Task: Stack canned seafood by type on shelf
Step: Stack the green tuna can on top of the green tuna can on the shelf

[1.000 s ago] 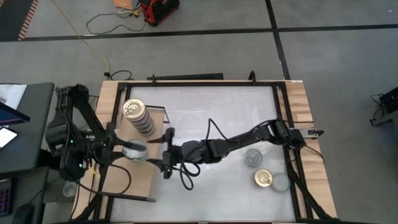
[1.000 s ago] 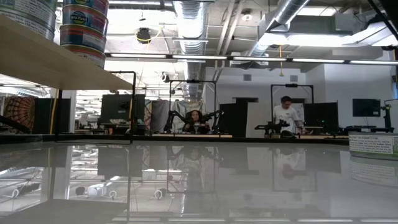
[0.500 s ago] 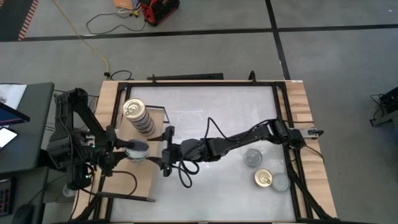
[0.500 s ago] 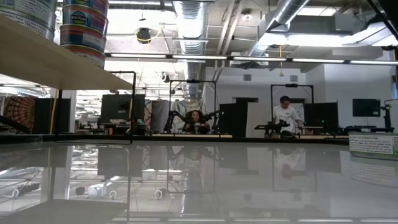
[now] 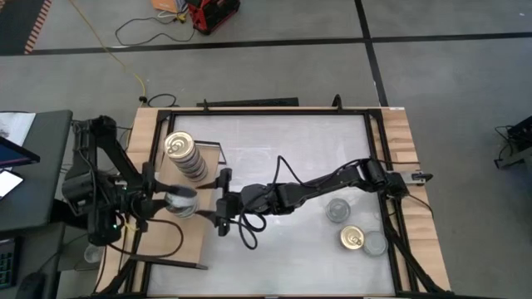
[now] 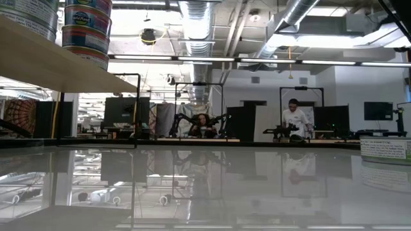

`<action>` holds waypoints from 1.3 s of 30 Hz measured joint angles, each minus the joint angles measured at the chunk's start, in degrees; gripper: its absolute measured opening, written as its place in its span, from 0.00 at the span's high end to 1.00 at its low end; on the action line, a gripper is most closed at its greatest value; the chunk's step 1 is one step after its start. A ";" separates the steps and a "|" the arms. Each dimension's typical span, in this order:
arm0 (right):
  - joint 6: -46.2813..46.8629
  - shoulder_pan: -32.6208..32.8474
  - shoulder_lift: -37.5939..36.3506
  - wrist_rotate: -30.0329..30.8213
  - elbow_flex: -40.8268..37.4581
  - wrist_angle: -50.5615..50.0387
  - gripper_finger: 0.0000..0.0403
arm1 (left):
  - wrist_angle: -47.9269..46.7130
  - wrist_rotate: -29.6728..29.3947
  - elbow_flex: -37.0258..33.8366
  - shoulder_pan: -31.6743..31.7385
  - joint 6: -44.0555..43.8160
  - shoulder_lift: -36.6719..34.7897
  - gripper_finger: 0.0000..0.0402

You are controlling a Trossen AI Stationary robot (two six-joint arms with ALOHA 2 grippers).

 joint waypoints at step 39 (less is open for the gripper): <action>1.25 -4.81 0.02 -7.98 0.72 -1.67 0.12 | 0.16 14.99 -0.05 4.97 -4.32 0.11 0.65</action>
